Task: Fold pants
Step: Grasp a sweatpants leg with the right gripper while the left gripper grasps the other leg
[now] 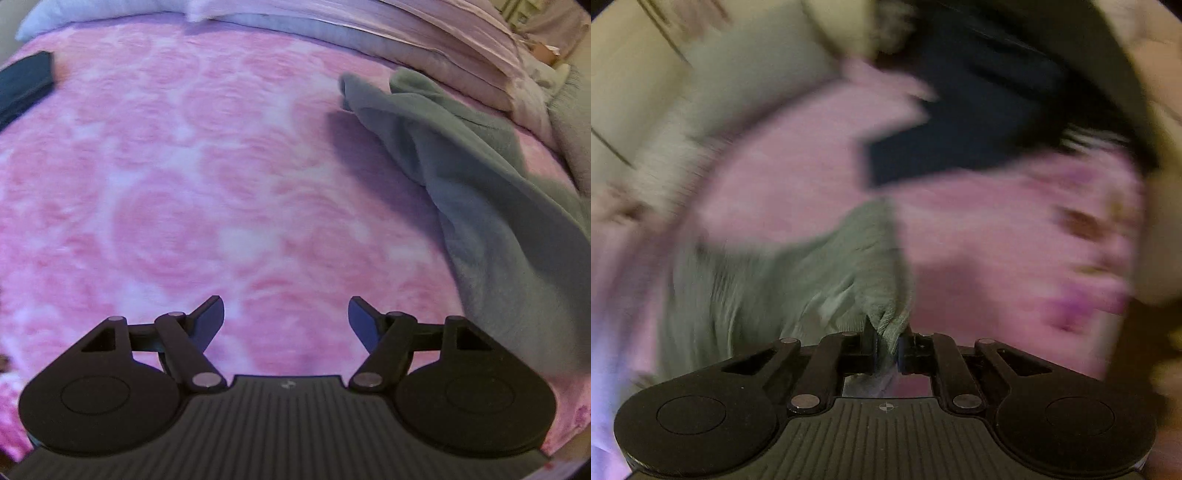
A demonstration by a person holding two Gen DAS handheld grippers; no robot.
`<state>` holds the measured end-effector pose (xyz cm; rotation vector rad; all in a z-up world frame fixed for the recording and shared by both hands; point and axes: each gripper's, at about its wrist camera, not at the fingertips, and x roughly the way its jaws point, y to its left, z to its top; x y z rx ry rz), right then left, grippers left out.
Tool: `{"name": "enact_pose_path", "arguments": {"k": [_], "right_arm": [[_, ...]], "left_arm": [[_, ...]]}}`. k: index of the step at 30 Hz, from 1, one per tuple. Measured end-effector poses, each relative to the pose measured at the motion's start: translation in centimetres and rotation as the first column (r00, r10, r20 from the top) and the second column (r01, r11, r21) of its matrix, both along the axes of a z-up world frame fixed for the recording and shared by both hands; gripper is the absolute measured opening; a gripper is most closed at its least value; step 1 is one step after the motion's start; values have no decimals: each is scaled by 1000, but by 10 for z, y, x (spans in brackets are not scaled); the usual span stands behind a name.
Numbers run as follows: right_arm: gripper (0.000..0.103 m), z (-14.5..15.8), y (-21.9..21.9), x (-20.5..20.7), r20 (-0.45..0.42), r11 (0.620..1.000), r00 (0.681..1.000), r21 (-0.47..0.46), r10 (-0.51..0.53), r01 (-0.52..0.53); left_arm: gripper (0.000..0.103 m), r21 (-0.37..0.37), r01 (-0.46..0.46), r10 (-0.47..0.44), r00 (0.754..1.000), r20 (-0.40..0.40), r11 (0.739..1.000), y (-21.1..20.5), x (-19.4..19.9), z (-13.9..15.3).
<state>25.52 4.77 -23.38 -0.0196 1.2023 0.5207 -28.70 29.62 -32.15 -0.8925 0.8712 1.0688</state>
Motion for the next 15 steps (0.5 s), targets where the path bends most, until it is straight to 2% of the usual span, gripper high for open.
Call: {"name": "enact_pose_path", "arguments": {"k": [3,5,7,11,13,15], "right_arm": [[5,-21,-38,7,-53,998,998,-62,-18,15],[5,-29,-55,10,-69,999,998,-46,0,-3],[5,-32,-51,10,-60,999,998,-43,27,-30],[5,-30,-45,6,-57,999,997,-18,45,-46],[5,-27,-43,3,-70,999,997,15,32,-31],[5,-27,-42,6,-77,999,997,30,27,-24]], "left_arm": [[69,-20,22,-21,999,48,1000,2,26,-10],[69,-16,28,-26,996,84,999,8,42,-12],[69,1,14,-14,990,141,1000,22,52,-8],[71,41,-53,41,964,264,998,71,66,8],[78,73,-70,47,957,286,995,103,76,19],[81,106,-50,19,960,278,993,135,92,26]]}}
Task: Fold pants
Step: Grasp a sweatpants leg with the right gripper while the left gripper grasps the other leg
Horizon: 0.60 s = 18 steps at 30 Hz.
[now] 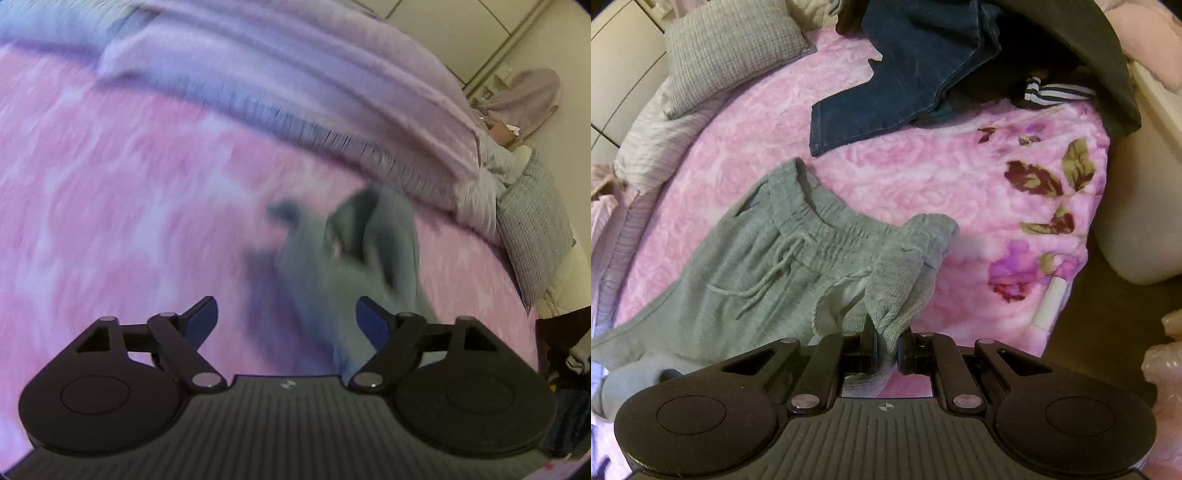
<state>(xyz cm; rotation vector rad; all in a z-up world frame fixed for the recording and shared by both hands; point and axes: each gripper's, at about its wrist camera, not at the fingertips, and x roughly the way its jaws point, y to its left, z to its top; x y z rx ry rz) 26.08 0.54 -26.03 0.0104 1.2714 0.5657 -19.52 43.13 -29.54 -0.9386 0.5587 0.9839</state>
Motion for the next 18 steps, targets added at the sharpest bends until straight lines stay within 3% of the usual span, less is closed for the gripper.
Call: {"name": "enact_pose_path", "arguments": {"k": [2,5,6,7,9,14,18], "right_arm": [[5,2,1,-1,-2,1000,1000,15,-8,8],[6,3,2,1,-2,999,1000,33,-24,24],[6,5,2,1,-2,999,1000,42,-30,30],[6,9,4,2,1,998,1000,60,-29,29],[5,23,13,1,17,994,1000,108,-5,4],[5,99,90,2,122,948,978,252,169,-196],[5,174,187,-16,205,836,926,400,317,-375]], "left_arm": [[81,8,11,-10,999,-43,1000,32,17,-3],[77,-73,28,-34,995,-90,997,73,37,-26],[68,-105,37,-44,997,-69,994,81,39,-35],[37,-138,48,-53,998,-38,989,88,40,-43],[4,-181,58,-53,998,31,982,95,35,-52],[3,-93,-48,51,998,33,995,111,-11,-21],[3,23,-179,180,983,-28,983,142,-73,38]]}}
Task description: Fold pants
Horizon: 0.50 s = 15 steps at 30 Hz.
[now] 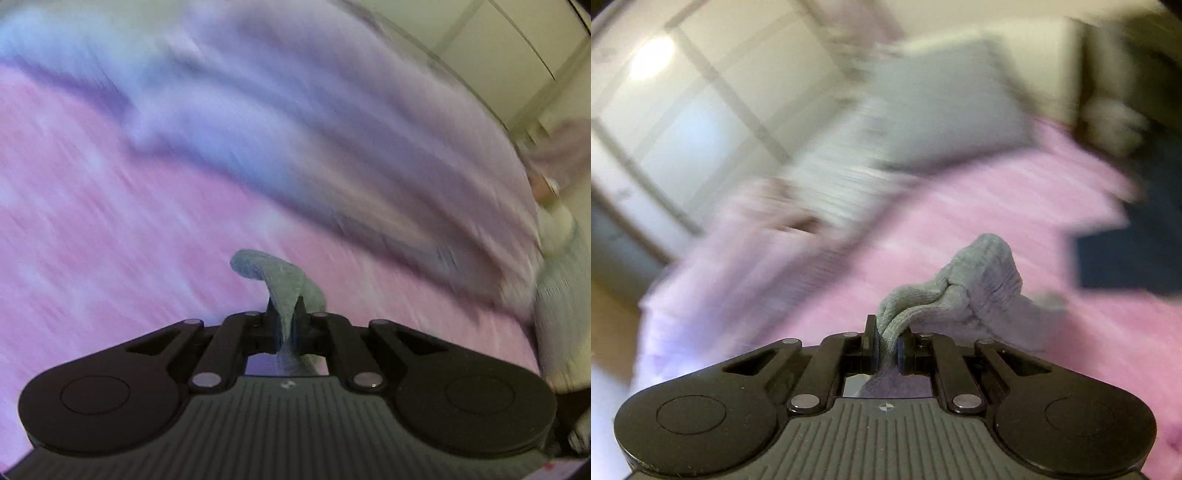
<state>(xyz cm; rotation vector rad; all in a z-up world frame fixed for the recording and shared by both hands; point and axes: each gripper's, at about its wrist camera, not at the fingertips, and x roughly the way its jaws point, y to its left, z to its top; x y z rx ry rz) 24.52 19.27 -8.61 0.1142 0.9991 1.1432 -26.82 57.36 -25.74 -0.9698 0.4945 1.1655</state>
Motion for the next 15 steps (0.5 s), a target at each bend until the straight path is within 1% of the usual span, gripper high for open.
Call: {"name": "enact_pose_path", "arguments": {"k": [2,4,5,6,7,9,11,12,13,14,15], "right_arm": [[5,38,43,-23,-4,992,996,96,87,-87],[4,80,78,-50,11,969,989,201,145,-144],[4,103,90,-64,-1,952,987,264,161,-155],[4,127,98,-77,-2,929,985,331,173,-163],[4,152,100,-90,17,900,985,404,171,-163],[4,188,93,-108,54,841,988,518,147,-154],[4,210,73,-116,60,794,991,595,116,-128],[4,214,60,-117,57,779,994,617,97,-111],[4,212,46,-116,54,771,995,629,87,-102],[4,206,30,-114,49,771,995,630,85,-96],[4,196,15,-112,44,780,996,619,81,-91]], "left_arm": [[3,59,-73,76,996,-41,996,16,-41,39],[3,127,-152,161,985,-66,980,29,-89,84],[3,163,-181,194,979,-68,970,31,-110,105],[3,198,-213,229,971,-65,957,32,-132,129],[3,233,-245,263,964,-50,941,31,-155,154],[3,302,-289,309,951,-20,908,22,-195,199],[3,360,-322,338,941,21,876,6,-230,234],[4,376,-333,339,939,53,865,-4,-245,245],[4,389,-330,326,942,79,860,-16,-257,253],[4,399,-316,311,947,81,860,-30,-263,258],[4,403,-300,299,952,67,864,-44,-268,256]]}}
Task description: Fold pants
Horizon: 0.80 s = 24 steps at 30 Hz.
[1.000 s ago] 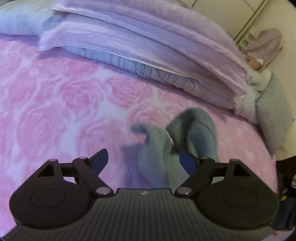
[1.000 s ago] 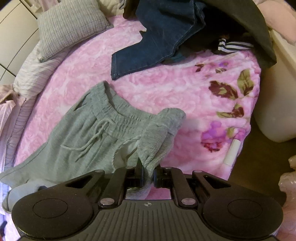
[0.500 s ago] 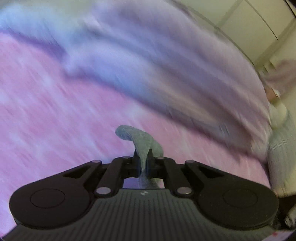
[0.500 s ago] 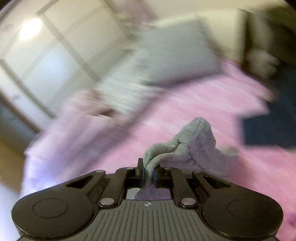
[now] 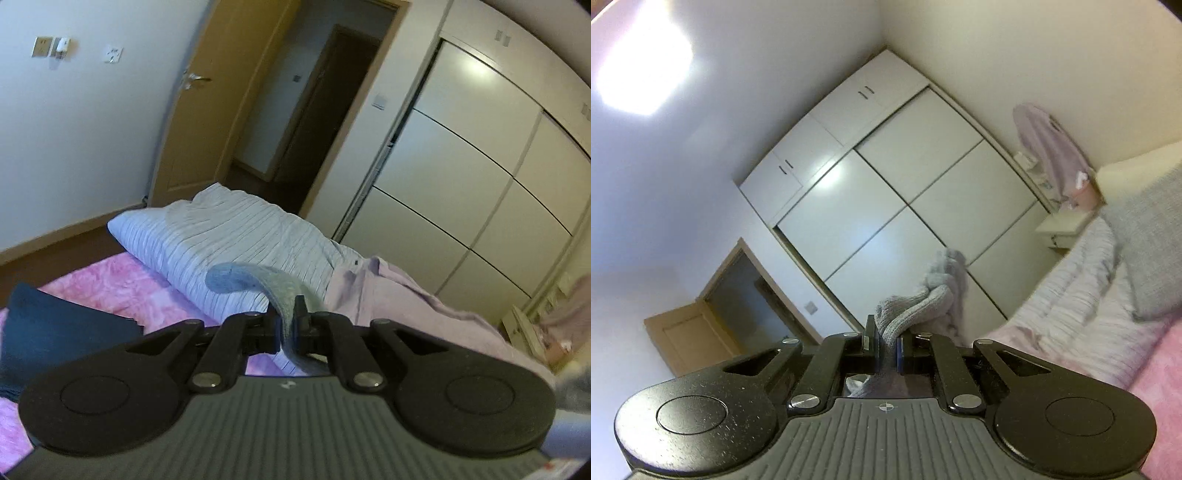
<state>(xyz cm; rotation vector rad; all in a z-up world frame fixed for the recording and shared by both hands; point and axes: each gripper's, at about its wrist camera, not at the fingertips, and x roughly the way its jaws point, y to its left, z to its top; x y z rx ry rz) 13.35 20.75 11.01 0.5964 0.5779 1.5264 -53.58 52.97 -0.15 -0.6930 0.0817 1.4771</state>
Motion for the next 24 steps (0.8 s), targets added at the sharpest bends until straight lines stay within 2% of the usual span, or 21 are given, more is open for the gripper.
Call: {"name": "enact_pose_path", "arguments": {"k": [2,4,6,7,9,10,11,12,13,14,15,16,17,20,22,24], "right_arm": [[4,-33,-38,11,-12,997,1000,-75,-5,4],[4,-85,-80,28,-39,975,999,-222,-29,19],[4,-142,-124,47,-60,919,996,-391,-66,37],[5,-173,-146,57,-68,877,993,-478,-93,49],[5,-239,-186,73,-70,735,984,-674,-166,76],[8,-275,-198,82,-71,624,981,-779,-182,60],[11,-304,-207,87,-65,495,976,-867,-208,47],[11,-342,-222,94,-67,345,969,-938,-237,19],[13,-367,-235,98,-70,272,965,-962,-254,1],[22,-380,-246,101,-64,239,960,-971,-271,3],[29,-392,-255,103,-65,231,957,-973,-284,2],[43,-401,-261,105,-85,247,957,-969,-279,-14],[49,-404,-258,112,-92,260,956,-965,-279,-17],[49,-402,-243,111,-85,337,976,-941,-200,-13],[49,-400,-224,114,-30,379,993,-925,-114,15],[49,-395,-201,108,13,421,1000,-907,-25,22]], "left_arm": [[4,-32,15,-15,1000,-9,999,-34,-5,-20],[6,-101,29,-27,999,18,994,-71,-13,-61],[9,-195,35,-30,999,32,980,-105,-17,-111],[14,-274,39,-32,999,28,961,-125,-17,-148],[17,-421,20,-16,1000,13,907,-155,-18,-216],[18,-505,-3,1,1000,-4,863,-173,-18,-252],[18,-587,-34,33,999,-12,809,-189,-20,-284],[18,-654,-62,68,998,-15,754,-204,-22,-312],[18,-705,-92,102,994,-28,703,-220,-26,-333],[18,-724,-111,118,992,-42,681,-231,-30,-344],[18,-730,-125,124,991,-56,672,-239,-30,-349],[18,-727,-131,129,990,-58,674,-245,-30,-350],[18,-718,-128,131,990,-52,684,-248,-29,-349],[19,-685,-113,105,993,-54,720,-243,-20,-339],[24,-651,-91,64,996,-64,753,-232,-7,-333],[25,-629,-59,18,997,-71,775,-220,8,-330]]}}
